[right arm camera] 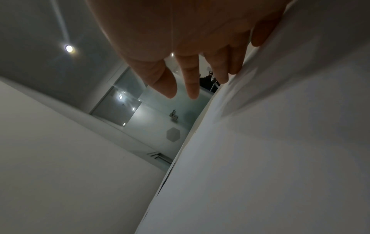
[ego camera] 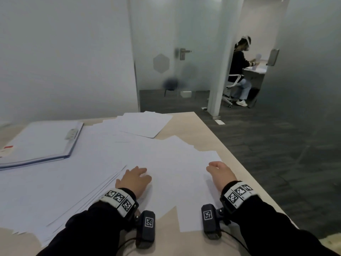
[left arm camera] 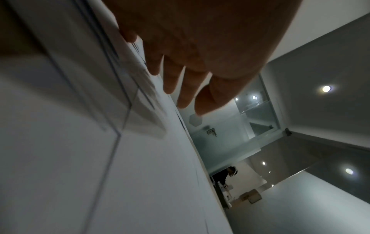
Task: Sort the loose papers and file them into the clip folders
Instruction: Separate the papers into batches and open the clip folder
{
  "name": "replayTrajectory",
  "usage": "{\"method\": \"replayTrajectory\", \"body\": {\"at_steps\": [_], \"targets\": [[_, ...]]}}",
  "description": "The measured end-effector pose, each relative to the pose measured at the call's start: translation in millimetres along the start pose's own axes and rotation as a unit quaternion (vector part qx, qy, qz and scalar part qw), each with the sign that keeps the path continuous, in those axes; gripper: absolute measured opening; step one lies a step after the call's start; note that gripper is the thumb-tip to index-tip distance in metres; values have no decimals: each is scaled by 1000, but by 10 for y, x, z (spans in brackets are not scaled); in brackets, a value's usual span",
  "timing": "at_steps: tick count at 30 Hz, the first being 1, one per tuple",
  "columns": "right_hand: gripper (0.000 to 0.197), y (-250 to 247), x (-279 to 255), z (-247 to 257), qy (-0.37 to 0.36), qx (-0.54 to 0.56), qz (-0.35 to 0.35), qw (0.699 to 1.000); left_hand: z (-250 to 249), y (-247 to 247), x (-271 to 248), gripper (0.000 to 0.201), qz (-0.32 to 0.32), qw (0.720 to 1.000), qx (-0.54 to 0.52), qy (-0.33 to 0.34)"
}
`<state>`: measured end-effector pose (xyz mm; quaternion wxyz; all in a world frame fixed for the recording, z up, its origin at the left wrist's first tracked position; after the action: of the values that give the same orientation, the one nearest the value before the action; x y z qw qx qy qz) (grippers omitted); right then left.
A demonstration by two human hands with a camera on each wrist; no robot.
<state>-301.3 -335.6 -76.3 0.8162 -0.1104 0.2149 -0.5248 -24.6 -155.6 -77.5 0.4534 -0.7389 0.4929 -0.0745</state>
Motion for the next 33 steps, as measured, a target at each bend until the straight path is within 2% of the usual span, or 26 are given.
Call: {"method": "replayTrajectory", "body": {"at_steps": [3,9,11,13,14,16,18,21,27,30,33], "targets": [[20,243,13,142,-23,10,47,999,-73,157,-36,30,74,992,99,-16],[22,429,-16,483,-64,59,95,992,-211,251,-276,50,126,978,163,24],[23,328,31,539,-71,28,81,994,-168,221,-316,56,130,982,134,35],[28,170,140,522,-60,-50,58,995,-73,90,-287,68,104,990,88,27],[33,105,213,483,-43,-99,55,993,-9,-1,-280,72,82,992,92,12],[48,16,338,371,6,-187,64,980,127,-150,-244,67,56,986,154,-26],[60,7,424,271,47,-228,88,969,223,-131,-216,62,87,972,215,-44],[64,152,482,233,59,-251,121,959,338,-46,-229,79,114,971,198,-69],[66,308,499,287,53,-285,133,948,278,93,-322,86,124,969,207,-46],[64,297,480,328,46,-287,137,947,178,224,-462,87,159,967,199,-27],[62,270,456,341,46,-297,135,944,-68,373,-681,80,201,960,194,17]]}}
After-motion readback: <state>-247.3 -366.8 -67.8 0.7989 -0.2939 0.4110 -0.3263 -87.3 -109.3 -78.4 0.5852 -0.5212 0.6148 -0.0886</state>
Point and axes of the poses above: each hand's wrist, its own x-axis towards the middle knuckle, its own y-axis out of the palm, z = x × y, the point moved 10 cm from there along x, towards the middle knuckle, and after that the axes turned 10 degrees about z, right-handed, at the moved point
